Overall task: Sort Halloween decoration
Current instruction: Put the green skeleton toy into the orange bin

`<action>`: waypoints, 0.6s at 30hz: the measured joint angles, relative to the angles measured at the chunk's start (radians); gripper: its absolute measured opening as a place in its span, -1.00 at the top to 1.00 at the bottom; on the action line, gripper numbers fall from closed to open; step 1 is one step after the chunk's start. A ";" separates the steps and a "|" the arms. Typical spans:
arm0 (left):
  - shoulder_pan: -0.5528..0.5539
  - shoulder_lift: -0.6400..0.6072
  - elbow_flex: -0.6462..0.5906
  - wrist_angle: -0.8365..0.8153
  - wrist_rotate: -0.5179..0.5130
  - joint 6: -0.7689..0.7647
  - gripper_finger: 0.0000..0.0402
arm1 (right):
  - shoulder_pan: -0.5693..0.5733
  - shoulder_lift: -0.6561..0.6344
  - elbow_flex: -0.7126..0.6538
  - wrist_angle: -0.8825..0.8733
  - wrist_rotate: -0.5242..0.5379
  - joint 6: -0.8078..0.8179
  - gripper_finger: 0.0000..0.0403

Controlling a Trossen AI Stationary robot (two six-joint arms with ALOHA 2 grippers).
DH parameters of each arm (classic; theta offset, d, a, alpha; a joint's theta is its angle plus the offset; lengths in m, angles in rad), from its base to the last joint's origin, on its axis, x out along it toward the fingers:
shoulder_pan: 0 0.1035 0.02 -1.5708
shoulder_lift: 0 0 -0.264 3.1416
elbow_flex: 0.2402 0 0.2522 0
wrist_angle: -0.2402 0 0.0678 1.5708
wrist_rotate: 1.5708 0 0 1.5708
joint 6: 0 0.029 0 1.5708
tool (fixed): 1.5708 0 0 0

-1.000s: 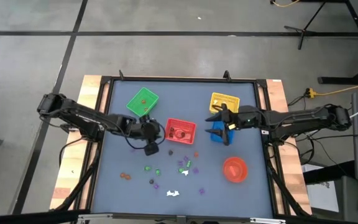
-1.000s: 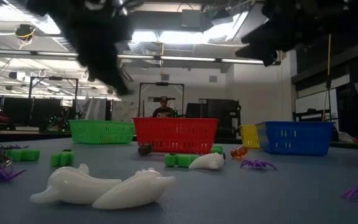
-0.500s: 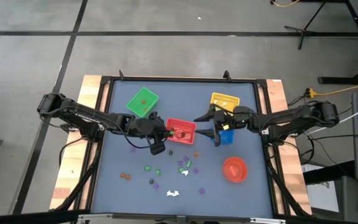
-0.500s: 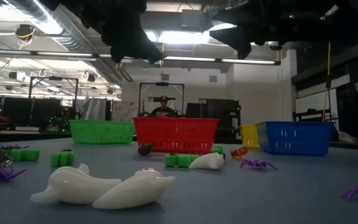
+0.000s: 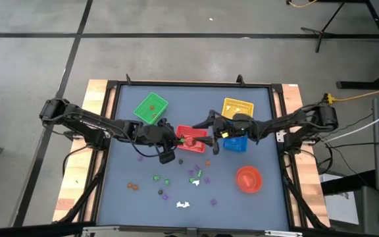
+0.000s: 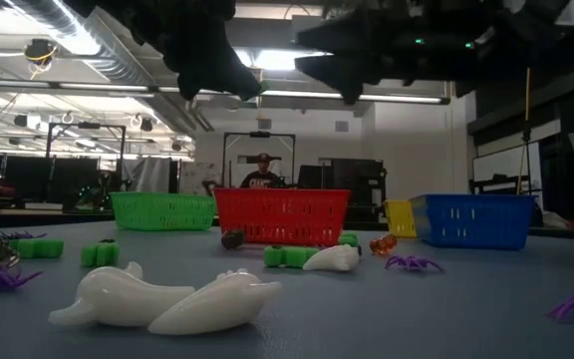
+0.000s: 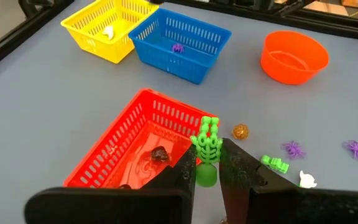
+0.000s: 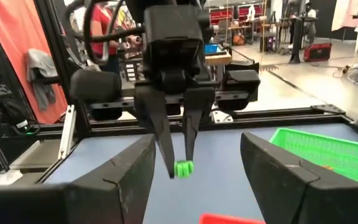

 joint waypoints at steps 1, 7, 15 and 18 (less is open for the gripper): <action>0.000 0.000 0.000 0.000 0.000 0.000 0.83 | 0.000 0.017 0.014 0.001 0.000 0.000 -0.17; 0.000 0.000 0.000 0.004 0.000 0.000 0.83 | 0.000 0.090 0.059 -0.006 0.000 -0.001 -0.17; 0.000 0.000 0.000 0.009 0.000 0.000 0.83 | 0.000 0.155 0.077 0.003 -0.001 -0.001 -0.17; 0.000 0.000 0.000 0.013 0.000 0.000 0.83 | 0.000 0.170 0.077 0.003 -0.001 0.000 -0.17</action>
